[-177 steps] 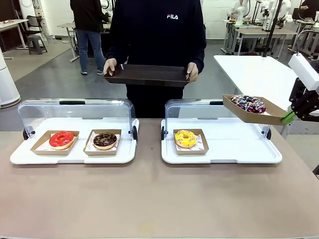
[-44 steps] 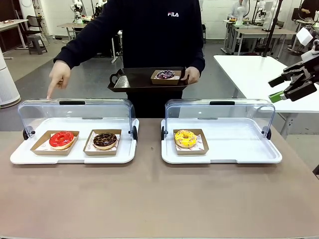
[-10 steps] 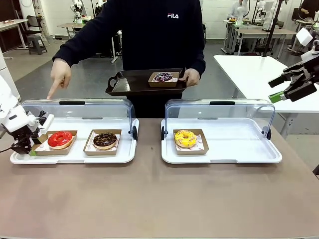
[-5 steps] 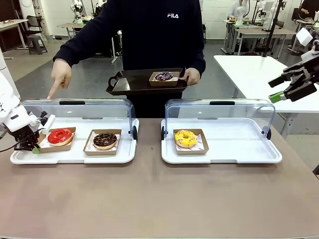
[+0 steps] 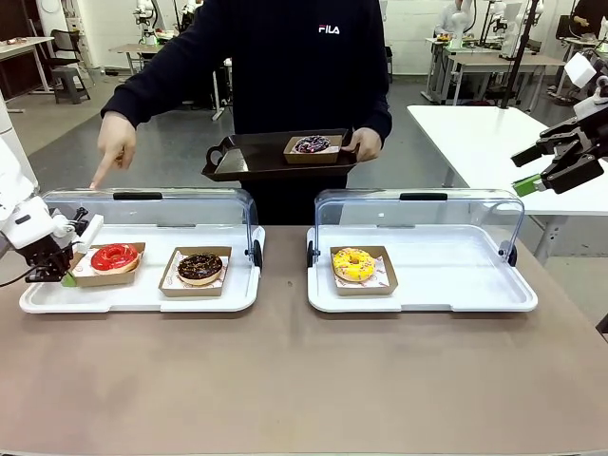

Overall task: Provide the desired donut to the person.
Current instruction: Pick up and lift the Paper togo box containing the Donut pointed at by the person.

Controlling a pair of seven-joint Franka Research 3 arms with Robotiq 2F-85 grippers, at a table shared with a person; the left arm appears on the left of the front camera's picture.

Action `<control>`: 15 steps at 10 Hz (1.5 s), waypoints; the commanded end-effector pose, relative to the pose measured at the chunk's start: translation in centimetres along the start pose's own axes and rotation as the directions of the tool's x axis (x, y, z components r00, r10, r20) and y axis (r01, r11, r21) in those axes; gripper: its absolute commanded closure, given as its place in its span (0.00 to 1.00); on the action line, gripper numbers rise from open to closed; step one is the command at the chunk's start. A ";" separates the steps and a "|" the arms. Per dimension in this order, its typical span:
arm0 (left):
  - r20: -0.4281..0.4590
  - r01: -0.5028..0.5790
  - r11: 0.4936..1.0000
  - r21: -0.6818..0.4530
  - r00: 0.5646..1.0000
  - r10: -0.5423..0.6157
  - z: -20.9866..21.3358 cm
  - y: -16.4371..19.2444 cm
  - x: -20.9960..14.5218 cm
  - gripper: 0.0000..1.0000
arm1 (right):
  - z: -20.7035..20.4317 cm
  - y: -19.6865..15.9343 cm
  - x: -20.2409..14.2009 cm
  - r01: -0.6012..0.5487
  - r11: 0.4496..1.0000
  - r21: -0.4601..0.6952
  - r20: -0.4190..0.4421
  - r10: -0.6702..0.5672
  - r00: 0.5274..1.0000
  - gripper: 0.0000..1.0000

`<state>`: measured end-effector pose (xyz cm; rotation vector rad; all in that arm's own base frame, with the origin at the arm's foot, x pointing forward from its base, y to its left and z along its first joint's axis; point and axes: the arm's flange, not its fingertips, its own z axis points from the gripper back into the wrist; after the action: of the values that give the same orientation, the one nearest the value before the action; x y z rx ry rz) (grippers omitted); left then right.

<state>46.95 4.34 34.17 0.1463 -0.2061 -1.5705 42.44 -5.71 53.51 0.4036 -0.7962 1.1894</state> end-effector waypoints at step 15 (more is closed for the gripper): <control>0.249 0.182 0.964 0.193 0.941 -0.228 25.3 -17.4 -2.5 1.00 | 0.0 0.0 -0.1 0.000 1.000 0.006 0.011 0.000 1.000 0.00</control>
<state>24.15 7.66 55.67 0.1155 -0.5769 -1.7571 42.43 -5.71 53.49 0.4044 -0.7955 1.1894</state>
